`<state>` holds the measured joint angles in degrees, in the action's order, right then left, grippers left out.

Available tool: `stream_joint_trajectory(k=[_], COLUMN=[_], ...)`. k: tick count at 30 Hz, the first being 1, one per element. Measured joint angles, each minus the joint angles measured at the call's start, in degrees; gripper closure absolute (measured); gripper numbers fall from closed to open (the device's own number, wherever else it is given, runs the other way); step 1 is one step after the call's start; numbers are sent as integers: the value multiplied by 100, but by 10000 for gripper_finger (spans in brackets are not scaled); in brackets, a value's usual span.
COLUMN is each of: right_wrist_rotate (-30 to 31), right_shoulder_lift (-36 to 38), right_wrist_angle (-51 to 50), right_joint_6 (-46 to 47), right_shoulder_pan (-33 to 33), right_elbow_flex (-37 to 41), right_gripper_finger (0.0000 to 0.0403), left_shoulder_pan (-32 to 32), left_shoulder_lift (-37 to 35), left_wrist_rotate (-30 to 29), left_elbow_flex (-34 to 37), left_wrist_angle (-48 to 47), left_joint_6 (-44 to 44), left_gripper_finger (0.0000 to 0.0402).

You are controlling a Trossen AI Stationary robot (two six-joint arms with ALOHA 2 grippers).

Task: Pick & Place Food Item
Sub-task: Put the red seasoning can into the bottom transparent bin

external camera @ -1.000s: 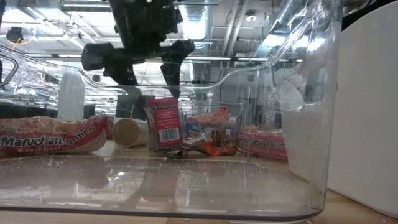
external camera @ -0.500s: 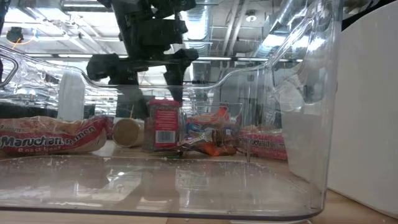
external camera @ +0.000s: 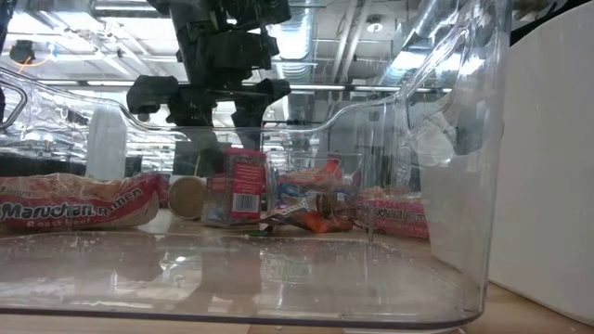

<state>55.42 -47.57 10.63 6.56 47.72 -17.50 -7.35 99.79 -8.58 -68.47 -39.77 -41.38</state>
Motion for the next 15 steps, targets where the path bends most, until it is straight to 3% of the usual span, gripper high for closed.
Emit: stream_joint_trajectory(k=[6,10,15], right_wrist_rotate=[-8,-8,-9], right_shoulder_lift=[0,0,0], right_wrist_angle=[0,2,-2], right_joint_6=[7,7,6], right_shoulder_pan=[0,0,0], right_elbow_flex=[0,0,0], right_gripper_finger=[403,403,403], left_shoulder_pan=[0,9,-24], left_shoulder_lift=[-121,-468,-1048], left_wrist_rotate=[-260,-693,-763], left_elbow_flex=[21,17,17], left_wrist_angle=[-117,-111,-45], left_joint_6=[11,29,309], left_gripper_finger=[203,203,203])
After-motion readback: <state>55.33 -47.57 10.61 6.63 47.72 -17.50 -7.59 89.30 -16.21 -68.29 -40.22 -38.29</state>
